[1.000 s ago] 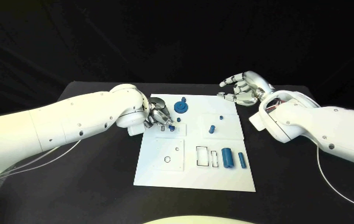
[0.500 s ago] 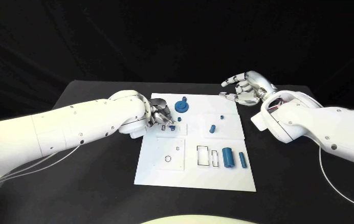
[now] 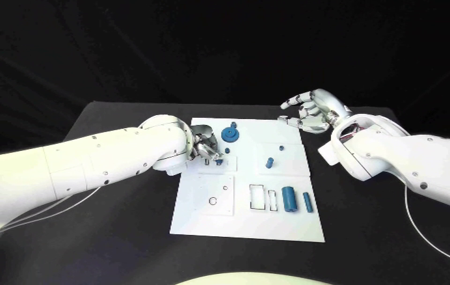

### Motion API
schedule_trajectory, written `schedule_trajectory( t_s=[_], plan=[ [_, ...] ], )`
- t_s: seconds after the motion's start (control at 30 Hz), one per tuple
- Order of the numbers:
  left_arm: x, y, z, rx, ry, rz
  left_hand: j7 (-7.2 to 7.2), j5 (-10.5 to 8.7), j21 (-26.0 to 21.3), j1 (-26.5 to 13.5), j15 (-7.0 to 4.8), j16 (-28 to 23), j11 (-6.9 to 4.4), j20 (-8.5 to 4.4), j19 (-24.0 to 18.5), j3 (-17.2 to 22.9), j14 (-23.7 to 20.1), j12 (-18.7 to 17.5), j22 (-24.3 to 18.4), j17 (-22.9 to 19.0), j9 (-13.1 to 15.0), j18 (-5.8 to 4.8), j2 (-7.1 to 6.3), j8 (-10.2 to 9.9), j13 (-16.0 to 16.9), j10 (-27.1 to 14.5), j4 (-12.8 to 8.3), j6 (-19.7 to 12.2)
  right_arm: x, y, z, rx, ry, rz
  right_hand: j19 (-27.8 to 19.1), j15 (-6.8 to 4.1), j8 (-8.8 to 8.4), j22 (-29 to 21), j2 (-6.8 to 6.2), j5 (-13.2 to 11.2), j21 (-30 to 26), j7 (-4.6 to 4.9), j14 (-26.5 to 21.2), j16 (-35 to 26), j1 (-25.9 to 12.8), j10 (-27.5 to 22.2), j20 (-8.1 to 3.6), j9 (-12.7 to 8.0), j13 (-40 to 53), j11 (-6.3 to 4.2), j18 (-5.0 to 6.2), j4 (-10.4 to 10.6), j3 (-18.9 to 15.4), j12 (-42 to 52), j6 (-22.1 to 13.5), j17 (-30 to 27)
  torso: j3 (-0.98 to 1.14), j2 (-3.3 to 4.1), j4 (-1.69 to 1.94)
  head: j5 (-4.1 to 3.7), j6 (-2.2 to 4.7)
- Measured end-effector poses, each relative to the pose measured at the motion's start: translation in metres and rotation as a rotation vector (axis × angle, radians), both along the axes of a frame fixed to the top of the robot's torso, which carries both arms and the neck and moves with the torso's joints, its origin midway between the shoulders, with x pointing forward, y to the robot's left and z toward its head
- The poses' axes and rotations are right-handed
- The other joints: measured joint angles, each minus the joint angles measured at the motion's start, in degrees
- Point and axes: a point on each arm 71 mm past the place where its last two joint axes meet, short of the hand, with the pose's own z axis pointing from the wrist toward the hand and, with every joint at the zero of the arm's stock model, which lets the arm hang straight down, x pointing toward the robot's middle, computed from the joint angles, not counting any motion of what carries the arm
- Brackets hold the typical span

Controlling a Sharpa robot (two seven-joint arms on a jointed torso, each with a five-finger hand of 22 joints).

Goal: Assemble the parts on the task board

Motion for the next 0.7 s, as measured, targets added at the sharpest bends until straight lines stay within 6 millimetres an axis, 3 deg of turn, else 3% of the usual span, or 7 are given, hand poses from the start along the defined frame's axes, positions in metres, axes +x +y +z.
schedule_trajectory(
  t_s=[0.1,0.13,0.37,0.7],
  plan=[
    [0.0003,0.0001,-0.0006,0.008,0.0,-0.001,0.0,1.05,0.0,-0.29,0.0,0.0,-0.18,-0.12,0.12,0.16,0.0,0.0,0.17,0.0,0.08,0.0,-0.29,0.0,0.03,0.18,0.16,0.01,0.0,0.0001,0.0001,0.001,-0.002,0.001,0.0,0.0,0.0,0.0,0.0,0.0,0.0,0.0,0.0,0.0,0.0,0.0,0.0,0.0,0.0,0.0,0.0,0.0,0.0,0.0,0.0,0.0,0.0,0.0,0.01,-0.01,-0.05],
    [0.0003,0.0002,-0.0007,0.01,0.001,-0.001,-0.01,1.4,0.15,-0.3,-0.01,0.0,-0.2,-0.21,0.21,0.16,0.01,0.0,0.25,0.0,1.62,0.0,-0.3,-0.01,0.1,0.2,0.16,0.03,0.0,0.0001,0.0001,0.001,-0.002,0.001,0.0,0.0,0.0,0.0,-0.01,0.0,0.0,0.0,0.0,0.0,0.01,0.0,0.0,0.0,0.0,0.0,-0.01,0.0,0.0,0.0,0.0,0.0,0.0,0.0,0.02,-0.03,-0.07],
    [0.0006,0.002,-0.002,0.028,0.008,0.001,-0.12,3.87,0.45,-0.69,-0.35,-0.01,-0.31,-0.2,0.61,0.16,0.06,0.0,0.89,0.05,1.64,0.0,-0.69,-0.02,0.48,0.71,0.16,0.52,0.0,0.0,0.0001,0.001,-0.003,0.002,0.0,0.0,0.0,0.0,-0.01,0.21,0.0,0.0,0.0,0.0,0.01,0.0,0.0,0.0,0.0,0.0,0.0,0.0,0.0,0.0,0.0,0.0,-0.01,-0.02,0.05,-0.05,-0.19],
    [0.0004,0.0022,-0.0026,0.038,0.015,-0.002,-0.12,5.02,0.44,-0.9,-0.4,-0.01,-0.3,-0.41,0.82,0.16,0.0,0.5,1.19,0.04,1.65,0.01,-0.9,-0.23,1.01,1.12,0.15,0.52,-0.0001,0.0001,0.0,0.001,-0.004,0.003,0.0,0.0,0.0,0.0,-0.01,0.21,0.0,0.0,0.0,0.0,0.01,0.0,0.0,0.0,0.0,0.0,0.0,0.0,0.0,0.0,0.0,0.04,-0.04,-0.07,0.07,0.0,-0.23]
  ],
)
